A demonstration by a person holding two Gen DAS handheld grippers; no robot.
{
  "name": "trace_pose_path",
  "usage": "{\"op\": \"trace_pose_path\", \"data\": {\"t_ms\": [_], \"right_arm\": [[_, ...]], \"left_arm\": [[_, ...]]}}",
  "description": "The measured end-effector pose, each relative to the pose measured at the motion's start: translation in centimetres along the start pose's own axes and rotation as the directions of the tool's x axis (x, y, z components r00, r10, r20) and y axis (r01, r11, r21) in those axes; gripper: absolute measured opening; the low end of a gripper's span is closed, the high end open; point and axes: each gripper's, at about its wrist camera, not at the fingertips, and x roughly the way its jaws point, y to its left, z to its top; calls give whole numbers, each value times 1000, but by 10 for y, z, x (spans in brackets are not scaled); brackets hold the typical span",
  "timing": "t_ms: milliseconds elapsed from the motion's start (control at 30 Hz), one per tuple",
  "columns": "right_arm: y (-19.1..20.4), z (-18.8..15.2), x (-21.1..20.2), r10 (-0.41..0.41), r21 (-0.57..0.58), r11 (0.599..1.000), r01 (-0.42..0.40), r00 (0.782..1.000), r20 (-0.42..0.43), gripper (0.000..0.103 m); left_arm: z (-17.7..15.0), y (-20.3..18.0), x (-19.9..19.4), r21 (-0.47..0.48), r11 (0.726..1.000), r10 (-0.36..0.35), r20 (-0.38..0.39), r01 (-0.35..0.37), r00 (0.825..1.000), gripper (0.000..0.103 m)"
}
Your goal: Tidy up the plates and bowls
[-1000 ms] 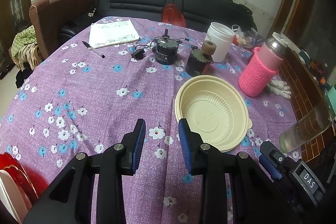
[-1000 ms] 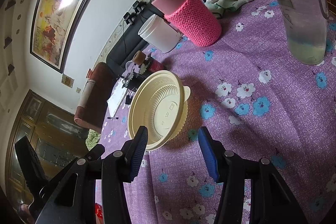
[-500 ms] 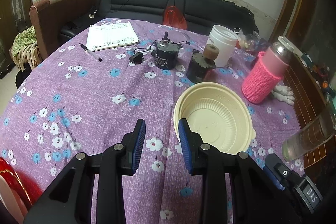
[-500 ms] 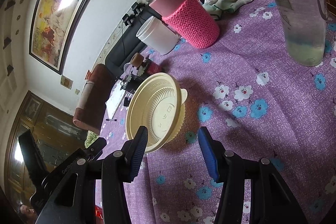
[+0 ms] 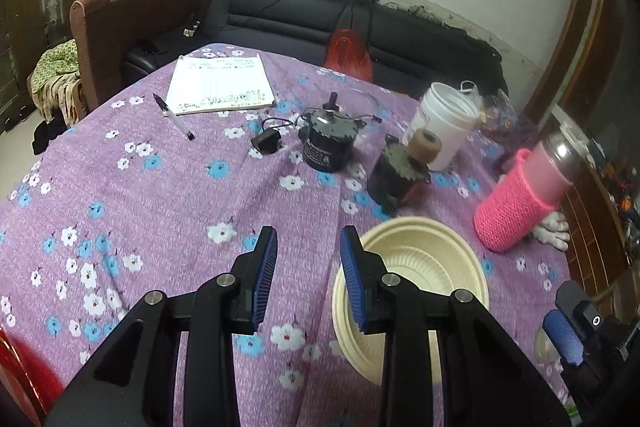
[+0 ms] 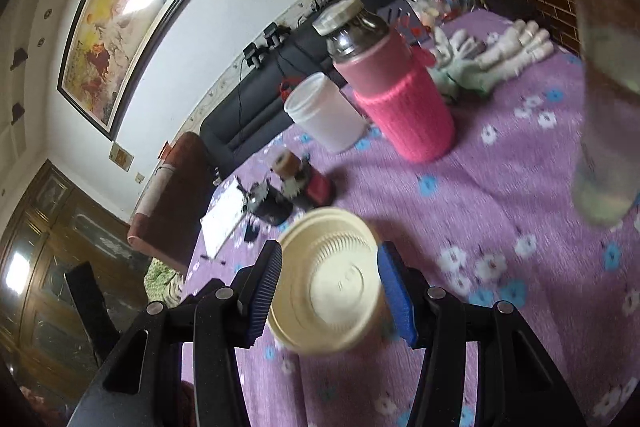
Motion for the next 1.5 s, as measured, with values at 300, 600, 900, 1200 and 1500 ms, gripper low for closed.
{"op": "trace_pose_path", "data": {"t_ms": [300,600,900,1200,1500], "right_arm": [[-10,-6,21,-42,-6,999,42,998,-44,53],[-12,-11,31,-55,4,998,56,994,-97,53],[-17,-12,39,-78,7,997,80,988,-136,53],[-22,-12,45,-78,22,996,83,982,-174,53],[-29,-13,52,-53,56,996,67,975,-214,53]], "left_arm": [[-10,-5,11,41,999,12,-9,-12,1000,36],[-11,-2,18,36,999,15,-29,-14,999,36],[-13,1,30,25,1000,2,-69,-1,998,36],[-14,3,38,22,1000,-7,-95,9,995,36],[-13,11,52,-32,995,-101,-181,97,978,38]]}}
